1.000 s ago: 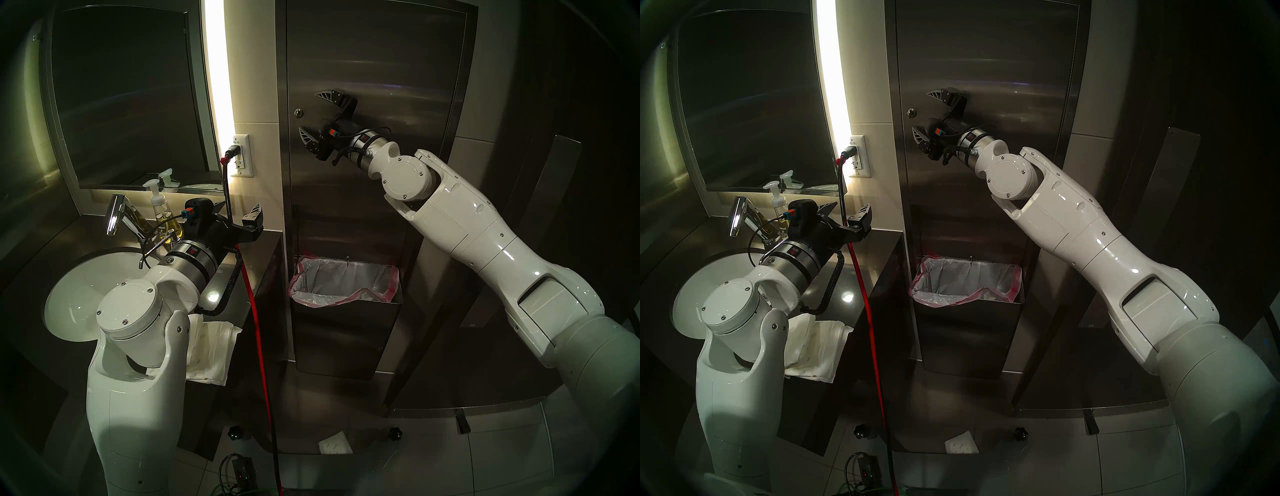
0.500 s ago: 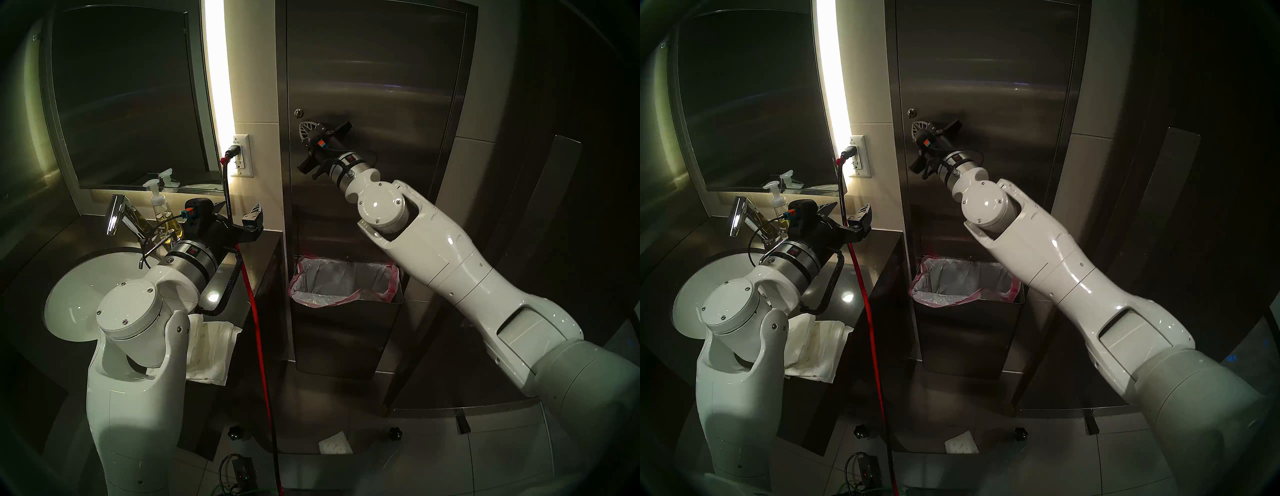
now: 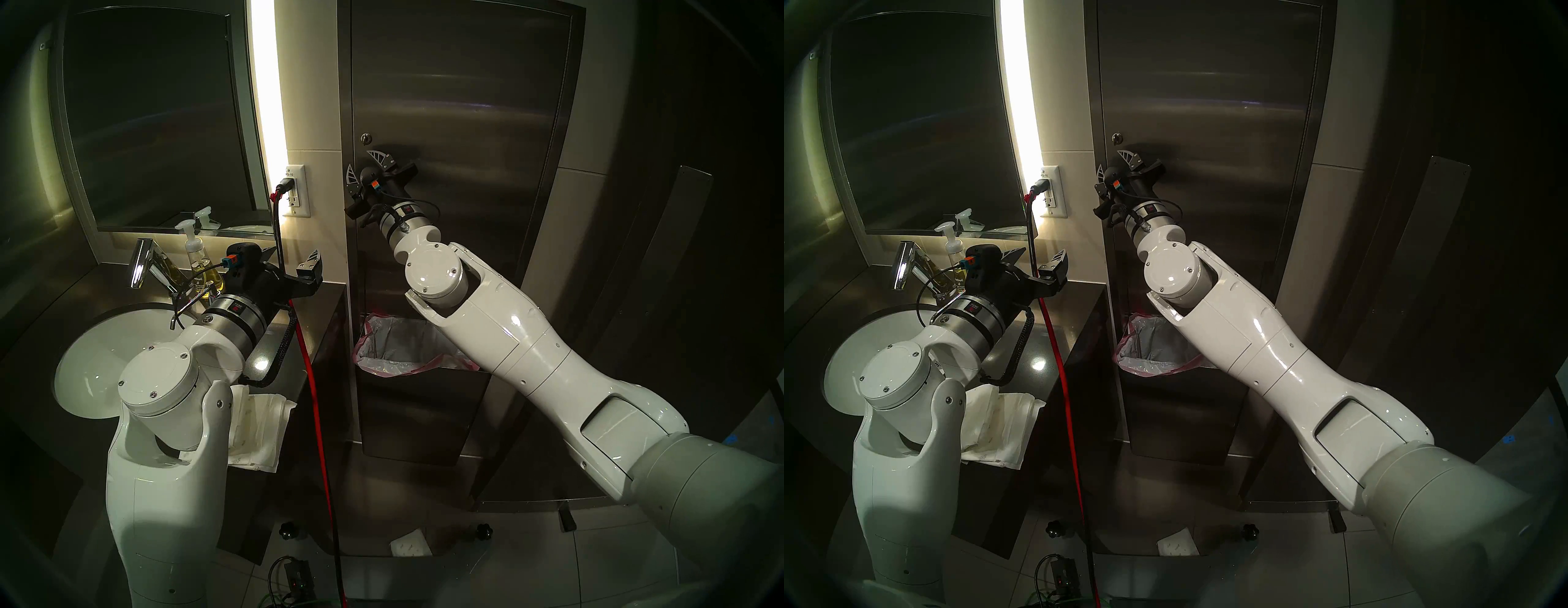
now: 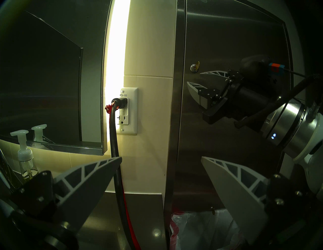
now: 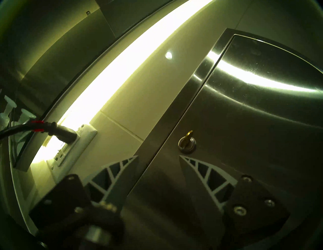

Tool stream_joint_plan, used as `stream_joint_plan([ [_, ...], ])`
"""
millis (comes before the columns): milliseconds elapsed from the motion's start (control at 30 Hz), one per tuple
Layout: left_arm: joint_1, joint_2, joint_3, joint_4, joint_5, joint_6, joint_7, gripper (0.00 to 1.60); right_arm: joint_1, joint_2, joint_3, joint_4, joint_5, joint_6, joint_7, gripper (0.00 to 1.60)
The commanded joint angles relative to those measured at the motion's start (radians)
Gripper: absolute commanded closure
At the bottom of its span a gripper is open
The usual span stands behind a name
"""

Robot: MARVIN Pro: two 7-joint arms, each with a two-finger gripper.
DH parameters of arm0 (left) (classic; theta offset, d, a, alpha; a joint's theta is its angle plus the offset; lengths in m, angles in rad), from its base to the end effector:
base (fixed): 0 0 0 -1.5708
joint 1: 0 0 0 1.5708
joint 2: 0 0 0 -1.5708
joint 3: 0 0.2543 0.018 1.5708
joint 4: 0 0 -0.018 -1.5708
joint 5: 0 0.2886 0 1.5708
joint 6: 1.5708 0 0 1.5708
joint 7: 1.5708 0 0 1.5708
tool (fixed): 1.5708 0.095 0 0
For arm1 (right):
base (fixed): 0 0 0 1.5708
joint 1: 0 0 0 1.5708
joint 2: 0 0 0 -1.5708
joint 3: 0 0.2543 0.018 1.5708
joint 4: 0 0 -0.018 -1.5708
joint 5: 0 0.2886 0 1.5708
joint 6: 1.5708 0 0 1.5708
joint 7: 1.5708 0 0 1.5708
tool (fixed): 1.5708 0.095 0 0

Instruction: Twist key and close towel dispenser

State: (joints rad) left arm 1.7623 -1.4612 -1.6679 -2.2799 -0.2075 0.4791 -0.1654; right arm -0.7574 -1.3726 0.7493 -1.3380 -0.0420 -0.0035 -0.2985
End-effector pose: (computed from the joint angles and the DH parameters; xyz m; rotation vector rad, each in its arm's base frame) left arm 0.3215 0.0146 -0.1176 2.0453 -0.1496 2.1472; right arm 0.4858 0.1861 -0.0719 1.3645 0.8904 2.5245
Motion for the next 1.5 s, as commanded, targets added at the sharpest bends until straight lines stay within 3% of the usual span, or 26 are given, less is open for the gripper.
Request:
stream_joint_plan([
  [0, -0.006, 0.000, 0.001, -0.011, 0.001, -0.001, 0.002, 0.00, 0.022, -0.049, 0.015, 0.008, -0.026, -0.016, -0.077, 0.63],
  [33, -0.006, 0.000, 0.001, -0.011, 0.001, -0.001, 0.002, 0.00, 0.022, -0.051, 0.015, 0.011, -0.026, -0.018, -0.080, 0.82],
  [100, -0.006, 0.000, 0.001, -0.011, 0.001, -0.001, 0.002, 0.00, 0.023, -0.053, 0.016, 0.016, -0.028, -0.022, -0.086, 0.85],
  [400, -0.006, 0.000, 0.001, -0.011, 0.001, -0.001, 0.002, 0.00, 0.032, -0.066, 0.018, 0.039, -0.023, -0.042, -0.085, 0.85],
  [567, -0.006, 0.000, 0.001, -0.011, 0.001, -0.001, 0.002, 0.00, 0.043, -0.078, 0.020, 0.059, -0.021, -0.051, -0.084, 0.72],
  [667, -0.006, 0.000, 0.001, -0.011, 0.001, -0.001, 0.002, 0.00, 0.046, -0.087, 0.024, 0.074, -0.019, -0.061, -0.089, 0.82],
  [800, -0.006, 0.000, 0.001, -0.011, 0.001, -0.001, 0.002, 0.00, 0.048, -0.095, 0.029, 0.086, -0.019, -0.072, -0.095, 0.82],
  [933, -0.006, 0.000, 0.001, -0.011, 0.001, -0.001, 0.002, 0.00, 0.046, -0.106, 0.035, 0.097, -0.016, -0.083, -0.105, 0.99],
  [1233, -0.006, 0.000, 0.001, -0.011, 0.001, -0.001, 0.002, 0.00, 0.044, -0.115, 0.039, 0.107, -0.017, -0.104, -0.108, 0.96],
  [1333, -0.006, 0.000, 0.001, -0.011, 0.001, -0.001, 0.002, 0.00, 0.048, -0.113, 0.036, 0.107, -0.023, -0.106, -0.104, 1.09],
  [1467, -0.006, 0.000, 0.001, -0.011, 0.001, -0.001, 0.002, 0.00, 0.049, -0.097, 0.030, 0.101, -0.032, -0.102, -0.090, 1.60],
])
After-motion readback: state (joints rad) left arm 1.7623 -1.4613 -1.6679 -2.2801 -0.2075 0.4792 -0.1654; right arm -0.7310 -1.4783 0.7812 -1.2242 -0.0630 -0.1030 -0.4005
